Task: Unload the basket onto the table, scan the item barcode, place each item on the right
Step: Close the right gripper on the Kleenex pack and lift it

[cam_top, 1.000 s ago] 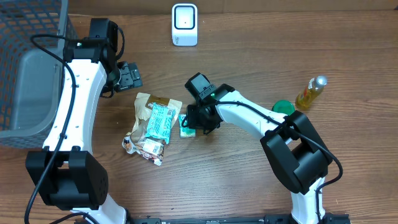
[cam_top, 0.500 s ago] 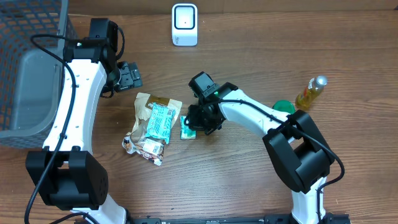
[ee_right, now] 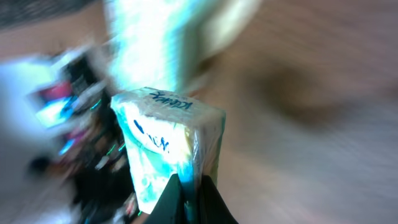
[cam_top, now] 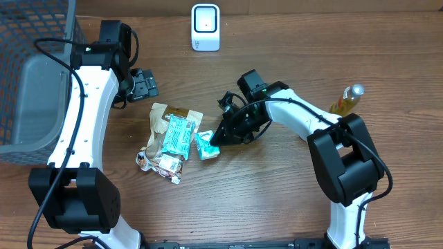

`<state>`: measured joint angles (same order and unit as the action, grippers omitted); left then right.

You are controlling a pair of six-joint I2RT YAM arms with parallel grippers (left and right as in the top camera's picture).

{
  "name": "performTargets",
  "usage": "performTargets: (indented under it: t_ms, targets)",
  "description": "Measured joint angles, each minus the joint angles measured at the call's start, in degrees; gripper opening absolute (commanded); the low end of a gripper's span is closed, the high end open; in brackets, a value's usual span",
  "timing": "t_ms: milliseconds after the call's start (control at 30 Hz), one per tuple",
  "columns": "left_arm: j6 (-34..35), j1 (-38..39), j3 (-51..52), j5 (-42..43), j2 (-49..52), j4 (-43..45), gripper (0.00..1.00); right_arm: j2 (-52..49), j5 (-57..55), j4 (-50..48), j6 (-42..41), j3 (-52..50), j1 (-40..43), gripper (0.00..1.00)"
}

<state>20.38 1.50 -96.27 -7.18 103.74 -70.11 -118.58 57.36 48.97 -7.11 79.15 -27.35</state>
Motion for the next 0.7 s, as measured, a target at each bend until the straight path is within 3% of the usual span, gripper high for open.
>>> performTargets:
  t_ms: [33, 300, 700]
  targets:
    - [0.00, 0.00, 0.00, 0.00, 0.00, 0.02, 1.00, 0.00, 5.97, 2.54, 5.49, -0.02, 0.33, 0.04]
    - [0.00, 0.00, 0.00, 0.00, 0.00, -0.02, 0.99, 0.00, 23.19, 14.29, 27.50, -0.09, 1.49, 0.04]
    - [0.00, 0.00, 0.00, 0.00, 0.00, 0.00, 1.00, 0.00, 29.20, 36.96, 52.92, -0.15, 5.68, 0.04]
